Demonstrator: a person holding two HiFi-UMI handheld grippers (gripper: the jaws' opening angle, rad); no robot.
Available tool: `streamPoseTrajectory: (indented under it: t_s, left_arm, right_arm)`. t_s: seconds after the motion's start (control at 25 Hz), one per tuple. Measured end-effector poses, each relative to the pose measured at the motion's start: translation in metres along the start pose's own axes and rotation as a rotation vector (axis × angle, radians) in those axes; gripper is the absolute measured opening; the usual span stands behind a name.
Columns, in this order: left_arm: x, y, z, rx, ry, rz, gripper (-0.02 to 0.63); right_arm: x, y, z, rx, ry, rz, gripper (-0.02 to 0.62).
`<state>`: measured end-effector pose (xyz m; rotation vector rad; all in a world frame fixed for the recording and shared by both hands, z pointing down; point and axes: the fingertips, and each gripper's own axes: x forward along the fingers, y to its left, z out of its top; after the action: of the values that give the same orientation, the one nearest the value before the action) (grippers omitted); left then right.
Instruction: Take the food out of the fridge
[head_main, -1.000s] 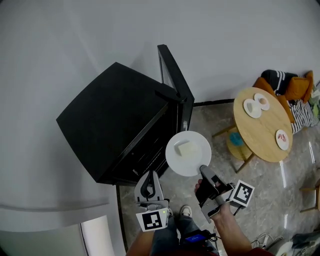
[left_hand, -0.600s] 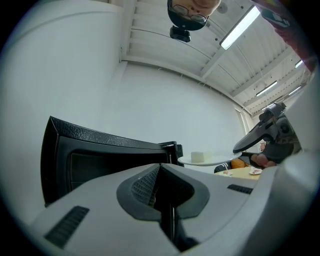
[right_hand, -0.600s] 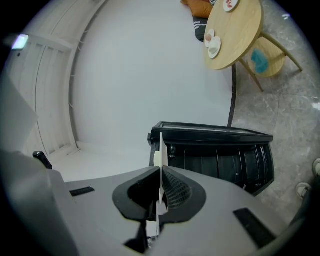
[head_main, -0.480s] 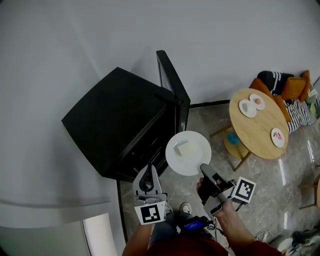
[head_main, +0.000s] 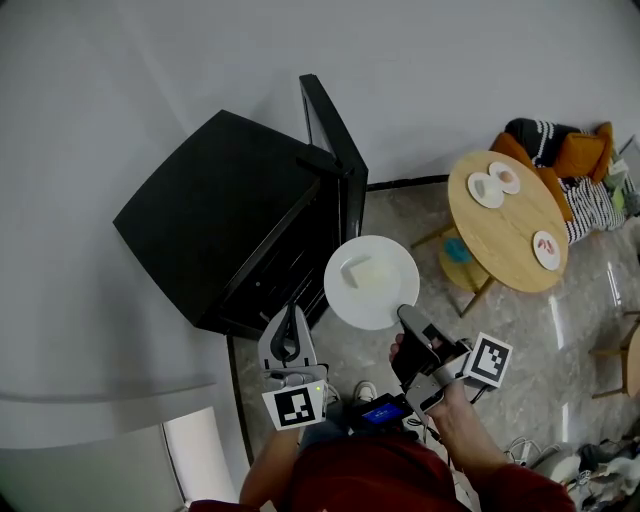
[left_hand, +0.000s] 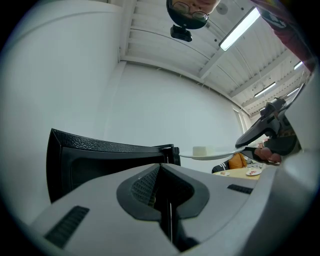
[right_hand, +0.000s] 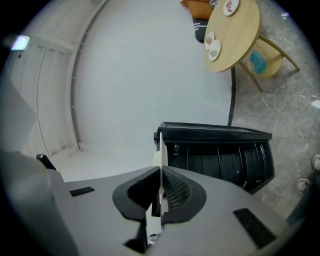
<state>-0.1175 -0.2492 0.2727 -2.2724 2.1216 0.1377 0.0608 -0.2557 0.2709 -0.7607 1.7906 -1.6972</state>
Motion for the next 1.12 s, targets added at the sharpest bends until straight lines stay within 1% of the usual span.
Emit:
streamPoseTrajectory:
  t_s: [0.2,0.4,0.8,1.12]
  left_arm:
    - [0.001,-0.001,0.004,-0.001,-0.011,-0.009,0.014]
    - [0.001,-0.002,0.008,-0.010,-0.019,-0.005,0.014]
    - [0.000,0.001,0.022,-0.002,-0.035,0.004,0.014]
    - [-0.002,0.002,0.024,0.002,-0.038,0.005,0.014]
  right_arm:
    - [0.000,0.005,-0.001,0.001,-0.003,0.003,0.032]
    - [0.001,0.009,-0.002,0.007,-0.002,0.015,0.032]
    - [0.005,0.024,-0.007,0.007,0.013,0.042,0.032]
    - [0.006,0.029,-0.009,0.011,0.022,0.040,0.032]
